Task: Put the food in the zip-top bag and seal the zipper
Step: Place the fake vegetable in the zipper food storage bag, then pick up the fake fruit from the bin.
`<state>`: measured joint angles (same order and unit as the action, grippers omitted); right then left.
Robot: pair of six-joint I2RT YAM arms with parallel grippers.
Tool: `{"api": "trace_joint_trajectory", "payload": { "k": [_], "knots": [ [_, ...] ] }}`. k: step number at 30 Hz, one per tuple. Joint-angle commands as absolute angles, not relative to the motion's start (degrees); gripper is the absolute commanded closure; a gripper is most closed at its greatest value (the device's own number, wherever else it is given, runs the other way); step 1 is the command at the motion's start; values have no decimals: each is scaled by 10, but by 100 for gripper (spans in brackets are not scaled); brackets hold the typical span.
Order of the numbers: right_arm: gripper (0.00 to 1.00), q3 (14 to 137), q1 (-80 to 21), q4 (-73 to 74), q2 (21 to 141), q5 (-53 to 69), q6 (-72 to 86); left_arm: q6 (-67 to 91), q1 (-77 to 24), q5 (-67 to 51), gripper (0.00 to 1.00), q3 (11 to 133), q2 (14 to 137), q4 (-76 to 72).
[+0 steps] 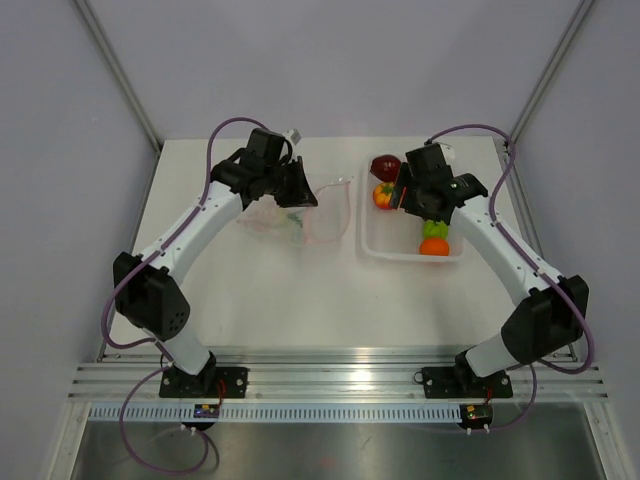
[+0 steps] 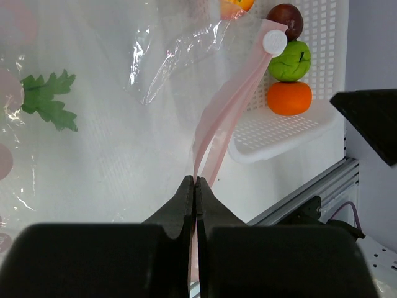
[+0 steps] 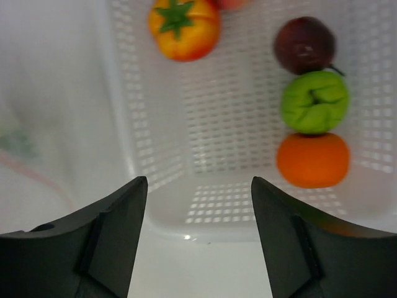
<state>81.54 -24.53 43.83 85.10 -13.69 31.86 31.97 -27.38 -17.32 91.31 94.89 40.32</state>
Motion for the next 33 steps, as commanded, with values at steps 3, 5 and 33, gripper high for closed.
{"api": "trace_joint_trajectory", "payload": {
  "k": [3,5,33],
  "knots": [
    [18,787,-216,483,908,-272,240,330,-273,-178,100,931,946,384],
    [17,779,-209,483,923,-273,237,327,-273,-180,100,928,946,384],
    [15,656,-146,349,978,-166,196,390,-314,-164,100,922,927,359]
  ]
}}
